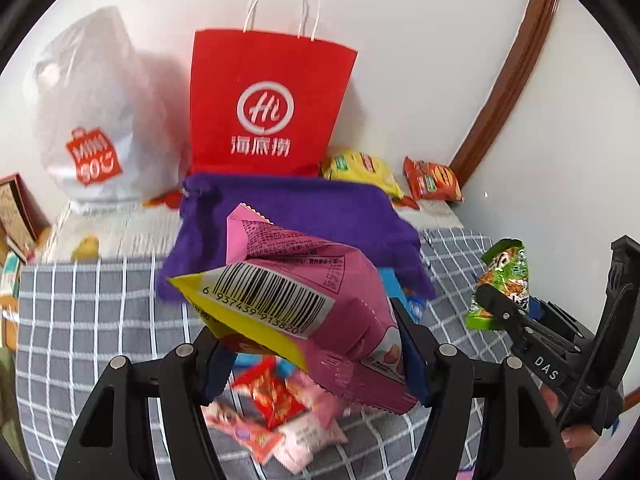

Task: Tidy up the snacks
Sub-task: 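Carry the green packet with the right gripper onto the purple cloth while the left carries the pink-yellow packet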

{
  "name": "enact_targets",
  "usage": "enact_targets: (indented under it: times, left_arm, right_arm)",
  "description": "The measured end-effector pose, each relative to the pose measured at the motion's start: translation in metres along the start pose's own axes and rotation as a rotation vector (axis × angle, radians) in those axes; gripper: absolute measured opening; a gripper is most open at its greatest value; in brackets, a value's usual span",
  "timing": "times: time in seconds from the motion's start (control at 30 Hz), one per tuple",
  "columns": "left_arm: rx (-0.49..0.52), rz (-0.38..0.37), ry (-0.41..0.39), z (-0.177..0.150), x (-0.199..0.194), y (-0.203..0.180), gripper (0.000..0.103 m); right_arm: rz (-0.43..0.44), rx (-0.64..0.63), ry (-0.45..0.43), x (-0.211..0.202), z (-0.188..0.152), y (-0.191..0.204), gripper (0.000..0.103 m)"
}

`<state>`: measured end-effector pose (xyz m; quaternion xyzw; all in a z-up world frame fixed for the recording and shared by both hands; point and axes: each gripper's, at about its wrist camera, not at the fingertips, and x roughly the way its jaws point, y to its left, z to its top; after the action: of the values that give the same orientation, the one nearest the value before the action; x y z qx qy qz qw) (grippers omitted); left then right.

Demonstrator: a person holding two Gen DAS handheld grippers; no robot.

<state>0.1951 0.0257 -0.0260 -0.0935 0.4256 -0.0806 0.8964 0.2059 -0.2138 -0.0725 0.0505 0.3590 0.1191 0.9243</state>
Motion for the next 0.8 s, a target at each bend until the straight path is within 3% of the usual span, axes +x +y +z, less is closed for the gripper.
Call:
enact_targets:
  times: [0.27,0.63,0.8]
  left_arm:
    - [0.014,0.017,-0.025,0.054,0.017,0.006,0.067]
    - [0.009,0.050,-0.007,0.111,0.064,0.037,0.067]
    - [-0.012,0.040,-0.008,0.127,0.082,0.050,0.067]
  right_arm:
    - [0.051,0.005,0.008,0.041,0.059,0.003,0.043]
    - [-0.007,-0.038,-0.034,0.097,0.130,0.004,0.042]
    - [-0.005,-0.071,-0.034,0.123,0.145,0.011,0.042]
